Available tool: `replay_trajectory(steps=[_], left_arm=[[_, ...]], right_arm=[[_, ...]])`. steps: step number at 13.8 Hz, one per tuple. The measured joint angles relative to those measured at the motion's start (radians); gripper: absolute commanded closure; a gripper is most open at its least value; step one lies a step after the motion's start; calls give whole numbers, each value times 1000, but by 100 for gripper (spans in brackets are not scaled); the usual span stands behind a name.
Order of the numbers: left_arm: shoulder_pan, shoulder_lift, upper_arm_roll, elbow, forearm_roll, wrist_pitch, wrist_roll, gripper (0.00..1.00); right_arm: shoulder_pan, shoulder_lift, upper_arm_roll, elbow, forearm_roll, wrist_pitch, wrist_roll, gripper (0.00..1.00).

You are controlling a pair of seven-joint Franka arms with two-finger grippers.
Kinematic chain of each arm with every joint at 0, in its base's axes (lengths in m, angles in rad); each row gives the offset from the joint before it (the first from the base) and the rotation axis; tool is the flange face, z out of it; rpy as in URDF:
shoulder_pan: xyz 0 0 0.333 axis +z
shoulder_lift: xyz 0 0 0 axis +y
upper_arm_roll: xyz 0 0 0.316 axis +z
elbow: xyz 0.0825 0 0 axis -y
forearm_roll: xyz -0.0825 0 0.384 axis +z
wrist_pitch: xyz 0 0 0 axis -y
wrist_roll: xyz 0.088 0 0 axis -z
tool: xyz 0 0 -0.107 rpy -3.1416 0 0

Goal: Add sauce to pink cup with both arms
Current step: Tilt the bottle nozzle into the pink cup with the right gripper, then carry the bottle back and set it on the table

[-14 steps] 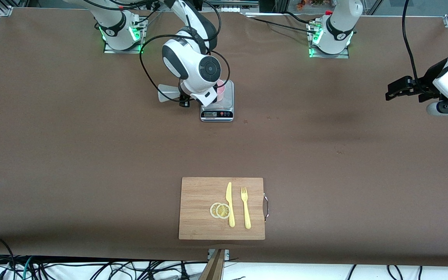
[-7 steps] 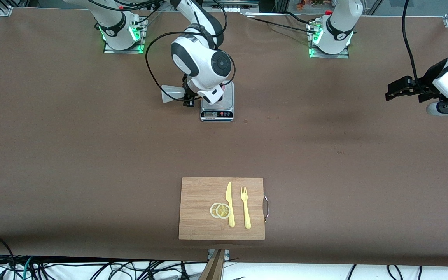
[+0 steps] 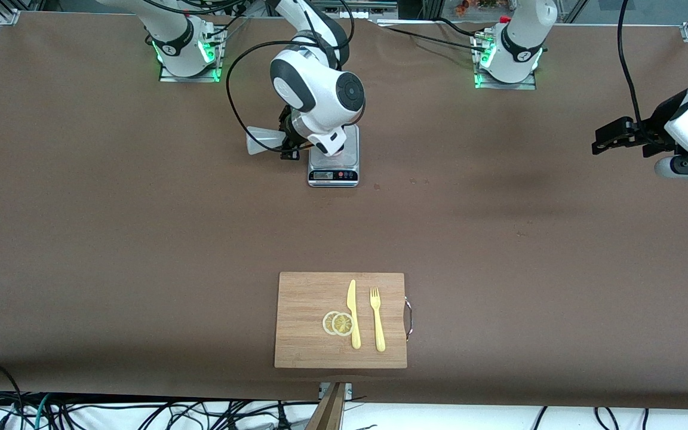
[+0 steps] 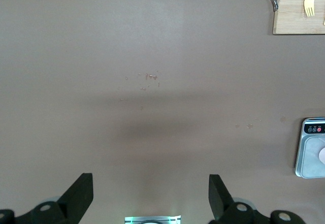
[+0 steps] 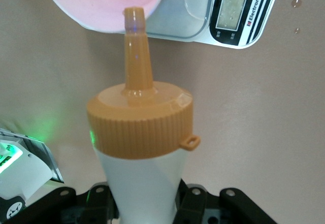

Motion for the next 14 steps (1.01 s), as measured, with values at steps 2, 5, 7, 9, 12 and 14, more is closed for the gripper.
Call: replay_trajectory(steps=[2,5,7,9,12,14], left_arm=[[0,0,0,0,0,0,0,0],[0,0,0,0,0,0,0,0],[0,0,0,0,0,0,0,0],[0,0,0,0,0,0,0,0],[0,0,0,0,0,0,0,0],[0,1,0,0,0,0,0,0]], right_arm=[[-2,1,0,1,0,0,0,96],[-3,1,-1,3,-1,0,0,97],[-3,1,-1,3,-2,0,0,97],[-17,1,-2,7,-2,7,-5,97],[-93,-5,-3,21,98,72,-98,97],[-154,-20,-5,29,195,108,-178,97]])
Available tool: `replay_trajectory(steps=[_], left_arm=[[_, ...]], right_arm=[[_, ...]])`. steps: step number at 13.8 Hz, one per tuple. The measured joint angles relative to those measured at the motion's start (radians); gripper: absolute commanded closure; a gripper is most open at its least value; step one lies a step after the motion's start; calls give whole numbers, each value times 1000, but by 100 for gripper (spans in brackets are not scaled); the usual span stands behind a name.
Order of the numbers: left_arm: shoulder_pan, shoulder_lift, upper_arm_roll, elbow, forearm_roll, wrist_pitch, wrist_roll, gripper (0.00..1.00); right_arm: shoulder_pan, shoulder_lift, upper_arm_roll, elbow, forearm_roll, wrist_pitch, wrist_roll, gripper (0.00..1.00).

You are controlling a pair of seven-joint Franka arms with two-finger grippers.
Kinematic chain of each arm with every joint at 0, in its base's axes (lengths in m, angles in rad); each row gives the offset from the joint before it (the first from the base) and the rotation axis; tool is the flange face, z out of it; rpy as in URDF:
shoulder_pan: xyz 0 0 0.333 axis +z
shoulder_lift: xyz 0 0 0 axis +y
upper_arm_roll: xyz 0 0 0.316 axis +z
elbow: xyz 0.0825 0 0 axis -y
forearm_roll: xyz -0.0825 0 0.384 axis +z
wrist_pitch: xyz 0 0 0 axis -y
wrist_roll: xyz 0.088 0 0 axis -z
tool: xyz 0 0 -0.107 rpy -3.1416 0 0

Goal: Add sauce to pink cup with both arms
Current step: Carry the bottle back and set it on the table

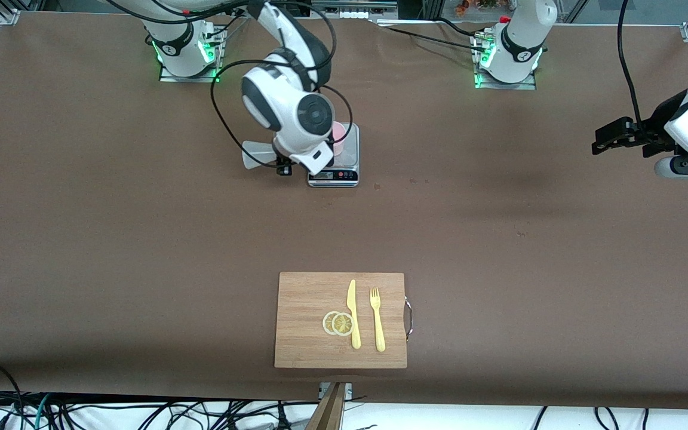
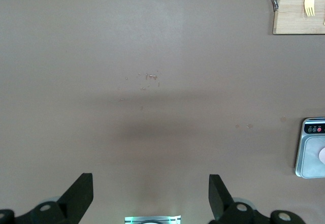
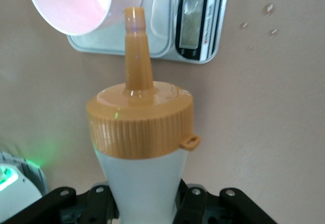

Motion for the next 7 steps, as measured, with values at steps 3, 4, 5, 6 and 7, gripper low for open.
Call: replay_trajectory(steps=[3,4,5,6,7], left_arm=[[0,0,0,0,0,0,0,0],[0,0,0,0,0,0,0,0],[0,0,0,0,0,0,0,0],[0,0,0,0,0,0,0,0],[0,0,0,0,0,0,0,0]], right_arm=[[-68,-21,-3,0,113,48,-115,97],[-101,-27,-5,-3,164,62,-180,97],[-145,-33,-7,-5,222,72,-260,97],[-198,-37,-10,-7,284,77,-346,97],[-257,-39,-12,-7,347,79,-434,97]])
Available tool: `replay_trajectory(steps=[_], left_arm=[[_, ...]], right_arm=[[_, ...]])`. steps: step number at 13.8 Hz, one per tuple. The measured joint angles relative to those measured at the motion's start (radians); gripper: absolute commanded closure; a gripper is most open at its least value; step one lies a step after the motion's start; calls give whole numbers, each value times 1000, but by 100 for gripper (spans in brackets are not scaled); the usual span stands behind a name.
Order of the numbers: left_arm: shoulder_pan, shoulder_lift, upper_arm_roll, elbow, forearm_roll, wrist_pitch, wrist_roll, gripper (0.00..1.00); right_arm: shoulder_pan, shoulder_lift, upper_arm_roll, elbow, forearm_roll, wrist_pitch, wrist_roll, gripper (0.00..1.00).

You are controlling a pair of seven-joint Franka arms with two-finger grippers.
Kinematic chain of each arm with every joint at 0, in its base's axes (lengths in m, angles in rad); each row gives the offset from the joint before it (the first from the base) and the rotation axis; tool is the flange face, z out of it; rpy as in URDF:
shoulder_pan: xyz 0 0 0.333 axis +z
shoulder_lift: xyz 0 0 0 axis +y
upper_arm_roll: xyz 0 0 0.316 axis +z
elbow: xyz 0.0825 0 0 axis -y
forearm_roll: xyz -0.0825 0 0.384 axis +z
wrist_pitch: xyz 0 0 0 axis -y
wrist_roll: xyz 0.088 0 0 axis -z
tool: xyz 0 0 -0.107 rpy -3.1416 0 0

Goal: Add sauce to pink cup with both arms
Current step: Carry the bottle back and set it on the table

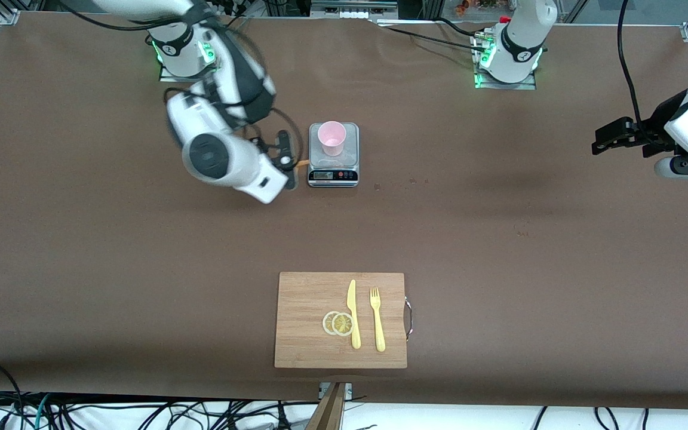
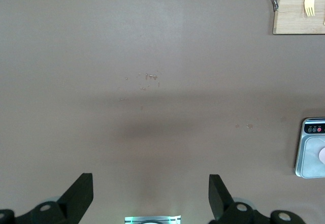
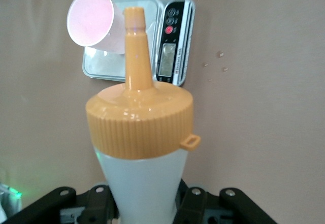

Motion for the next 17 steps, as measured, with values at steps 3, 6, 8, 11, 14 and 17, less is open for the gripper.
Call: replay_trajectory(steps=[3,6,8,11,14,17], left_arm=[[0,0,0,0,0,0,0,0],[0,0,0,0,0,0,0,0],[0,0,0,0,0,0,0,0],[0,0,0,0,0,0,0,0],[0,1,0,0,0,0,0,0],[0,1,0,0,0,0,0,0]], right_arm=[[-176,2,-4,-15,178,0,-239,96],[-313,31,-7,-41,349,-10,-490,96],[-365,86,-27,-54,464,-22,-667,96],[-382,181,-86,-67,639,-99,-862,96],[-397,232,-141,-87,717,-186,-971,96],[-434,286,-178,-109,750,-268,-1090,96]])
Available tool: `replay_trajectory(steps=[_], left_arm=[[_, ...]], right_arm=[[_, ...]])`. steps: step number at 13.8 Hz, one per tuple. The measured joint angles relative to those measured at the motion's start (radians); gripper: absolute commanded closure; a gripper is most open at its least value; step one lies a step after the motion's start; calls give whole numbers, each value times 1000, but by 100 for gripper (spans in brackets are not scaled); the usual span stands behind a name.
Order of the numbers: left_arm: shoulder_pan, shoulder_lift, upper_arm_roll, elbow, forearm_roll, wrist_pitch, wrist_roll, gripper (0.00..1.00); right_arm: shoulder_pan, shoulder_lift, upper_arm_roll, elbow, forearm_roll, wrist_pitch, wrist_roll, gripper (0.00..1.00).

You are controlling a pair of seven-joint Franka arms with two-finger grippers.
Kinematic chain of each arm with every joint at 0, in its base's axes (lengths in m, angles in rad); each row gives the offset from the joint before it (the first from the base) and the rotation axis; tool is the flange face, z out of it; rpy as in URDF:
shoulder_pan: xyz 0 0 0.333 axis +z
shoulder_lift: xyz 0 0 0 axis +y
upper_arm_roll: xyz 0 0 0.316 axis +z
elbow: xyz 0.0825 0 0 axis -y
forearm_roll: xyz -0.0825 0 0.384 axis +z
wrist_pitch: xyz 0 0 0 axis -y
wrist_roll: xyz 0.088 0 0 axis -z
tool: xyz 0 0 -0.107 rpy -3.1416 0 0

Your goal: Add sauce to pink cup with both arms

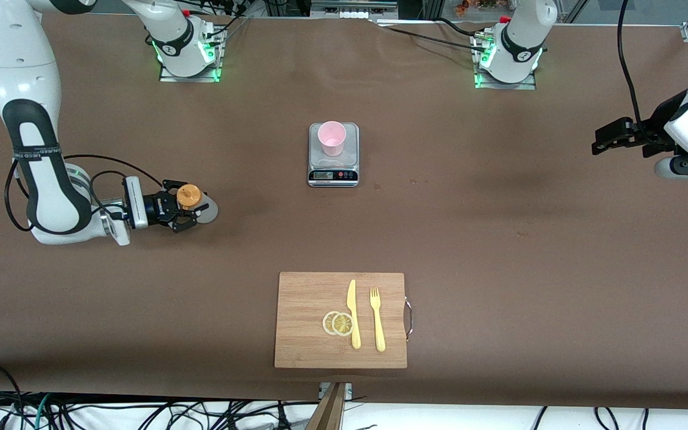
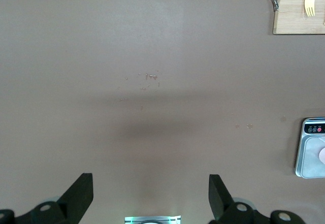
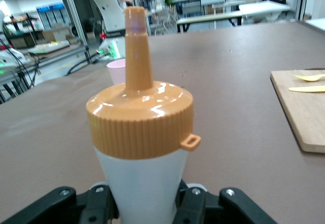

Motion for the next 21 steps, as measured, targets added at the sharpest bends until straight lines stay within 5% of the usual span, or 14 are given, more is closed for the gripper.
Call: replay_trajectory(steps=[5,6,7,14,21], left_arm=[[0,0,0,0,0,0,0,0],[0,0,0,0,0,0,0,0],[0,0,0,0,0,0,0,0],[0,0,0,0,0,0,0,0],[0,0,0,0,0,0,0,0]], right_arm=[[-31,39,-59,-34,7,-31,-67,92],[-33,39,-64,-36,9,-36,-70,56],[-33,40,-66,-36,10,-39,-70,1],[-27,40,-100,-28,-10,-41,-66,0],[-15,-147,-134,-4,-304,124,173,0]])
